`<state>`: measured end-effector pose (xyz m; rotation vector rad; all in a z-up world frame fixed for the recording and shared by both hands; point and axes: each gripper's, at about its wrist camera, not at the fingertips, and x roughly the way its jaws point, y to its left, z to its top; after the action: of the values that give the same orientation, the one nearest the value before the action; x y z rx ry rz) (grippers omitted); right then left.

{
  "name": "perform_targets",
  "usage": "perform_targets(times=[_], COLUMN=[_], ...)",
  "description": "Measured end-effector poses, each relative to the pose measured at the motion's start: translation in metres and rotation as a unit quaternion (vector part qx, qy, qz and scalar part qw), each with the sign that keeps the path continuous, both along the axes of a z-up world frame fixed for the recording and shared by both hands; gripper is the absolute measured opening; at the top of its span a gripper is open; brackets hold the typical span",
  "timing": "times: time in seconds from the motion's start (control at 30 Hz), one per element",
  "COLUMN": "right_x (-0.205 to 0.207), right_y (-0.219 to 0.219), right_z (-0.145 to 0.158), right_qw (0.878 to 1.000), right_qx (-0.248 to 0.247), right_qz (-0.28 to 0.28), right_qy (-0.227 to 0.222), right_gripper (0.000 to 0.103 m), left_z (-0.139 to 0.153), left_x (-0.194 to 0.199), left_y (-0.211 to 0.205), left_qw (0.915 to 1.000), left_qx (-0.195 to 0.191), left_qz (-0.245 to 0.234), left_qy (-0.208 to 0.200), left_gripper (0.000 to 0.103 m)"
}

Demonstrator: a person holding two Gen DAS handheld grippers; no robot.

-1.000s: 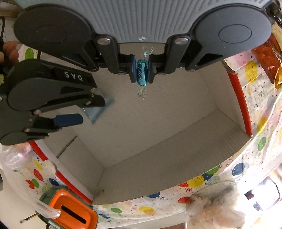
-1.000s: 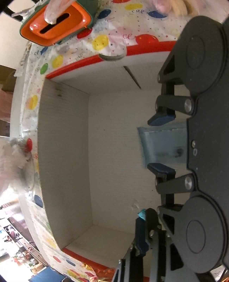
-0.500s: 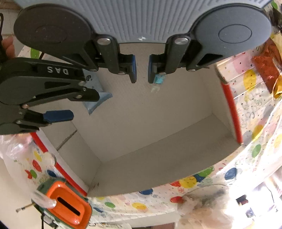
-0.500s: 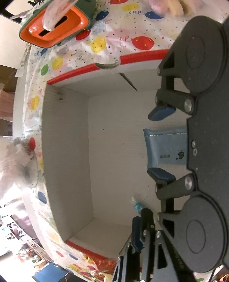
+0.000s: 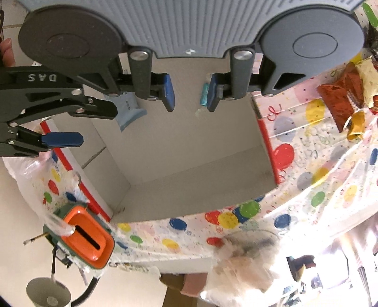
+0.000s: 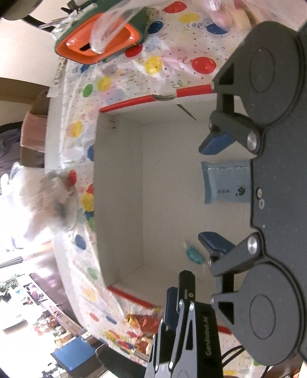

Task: Organize snacks
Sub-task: 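Open both tools to drop the candy and packet in the box, then move both tools back to the snack pile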

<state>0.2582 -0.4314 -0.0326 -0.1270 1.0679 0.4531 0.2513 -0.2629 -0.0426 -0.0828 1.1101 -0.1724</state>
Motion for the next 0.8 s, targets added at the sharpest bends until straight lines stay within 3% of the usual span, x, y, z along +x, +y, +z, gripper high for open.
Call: perform_targets(times=[0.03, 0.13, 0.53, 0.8], right_x=[-0.002, -0.007, -0.037, -0.066], right_y=[0.0, 0.001, 0.02, 0.055], right_z=[0.004, 0.014, 0.048, 0.056], right_qw=[1.0, 1.0, 0.995, 0.99], right_qx=[0.005, 0.018, 0.069, 0.088], right_qz=[0.004, 0.009, 0.038, 0.057], right_qy=[-0.004, -0.012, -0.068, -0.09], right_gripper=[0.072, 0.075, 0.091, 0.099], left_z=[0.003, 0.014, 0.05, 0.057], left_x=[-0.003, -0.013, -0.065, -0.106], left_y=[0.002, 0.008, 0.049, 0.087], left_qw=[1.0, 0.9994, 0.9935, 0.9883], left_qx=[0.0, -0.003, -0.009, 0.001], left_qz=[0.002, 0.013, 0.043, 0.057], left_qy=[-0.005, -0.031, -0.104, -0.142], left_gripper=[0.035, 0.069, 0.073, 0.078])
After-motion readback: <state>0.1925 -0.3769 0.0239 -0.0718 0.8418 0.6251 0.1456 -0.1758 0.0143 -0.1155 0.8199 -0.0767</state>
